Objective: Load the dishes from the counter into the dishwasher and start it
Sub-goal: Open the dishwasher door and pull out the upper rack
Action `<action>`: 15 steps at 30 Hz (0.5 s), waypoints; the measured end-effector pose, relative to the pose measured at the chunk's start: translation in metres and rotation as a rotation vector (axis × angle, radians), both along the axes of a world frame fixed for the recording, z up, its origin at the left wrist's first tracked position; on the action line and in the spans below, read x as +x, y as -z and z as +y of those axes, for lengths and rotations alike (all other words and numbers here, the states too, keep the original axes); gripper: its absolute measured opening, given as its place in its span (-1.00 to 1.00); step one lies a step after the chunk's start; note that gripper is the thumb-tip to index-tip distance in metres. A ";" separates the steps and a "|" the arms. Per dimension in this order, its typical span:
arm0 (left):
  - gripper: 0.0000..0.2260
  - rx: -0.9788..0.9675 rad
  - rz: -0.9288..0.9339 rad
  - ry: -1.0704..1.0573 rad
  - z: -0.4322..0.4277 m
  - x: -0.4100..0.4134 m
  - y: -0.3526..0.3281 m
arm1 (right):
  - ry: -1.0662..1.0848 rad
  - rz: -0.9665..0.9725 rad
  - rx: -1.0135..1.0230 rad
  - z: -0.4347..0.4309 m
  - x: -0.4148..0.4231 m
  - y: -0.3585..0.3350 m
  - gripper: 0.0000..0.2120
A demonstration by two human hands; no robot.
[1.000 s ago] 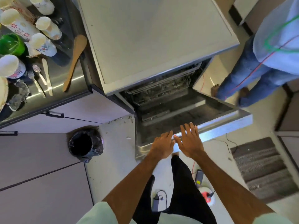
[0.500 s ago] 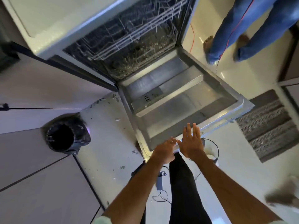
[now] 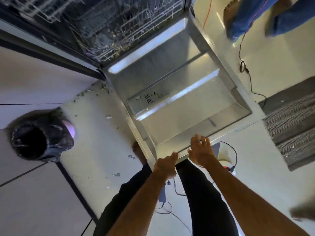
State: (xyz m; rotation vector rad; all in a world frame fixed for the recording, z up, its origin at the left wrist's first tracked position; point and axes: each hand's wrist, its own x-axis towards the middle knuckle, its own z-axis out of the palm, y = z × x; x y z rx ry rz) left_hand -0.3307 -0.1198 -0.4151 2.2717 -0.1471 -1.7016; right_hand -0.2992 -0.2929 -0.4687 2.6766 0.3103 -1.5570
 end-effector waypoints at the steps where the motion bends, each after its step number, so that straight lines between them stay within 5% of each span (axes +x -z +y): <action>1: -0.36 0.005 0.004 0.003 -0.002 -0.001 0.009 | -0.019 0.001 0.002 -0.003 -0.002 0.010 -0.35; 15: -0.40 0.042 0.051 0.137 -0.002 -0.011 0.103 | -0.008 0.294 0.066 -0.032 0.027 0.089 -0.31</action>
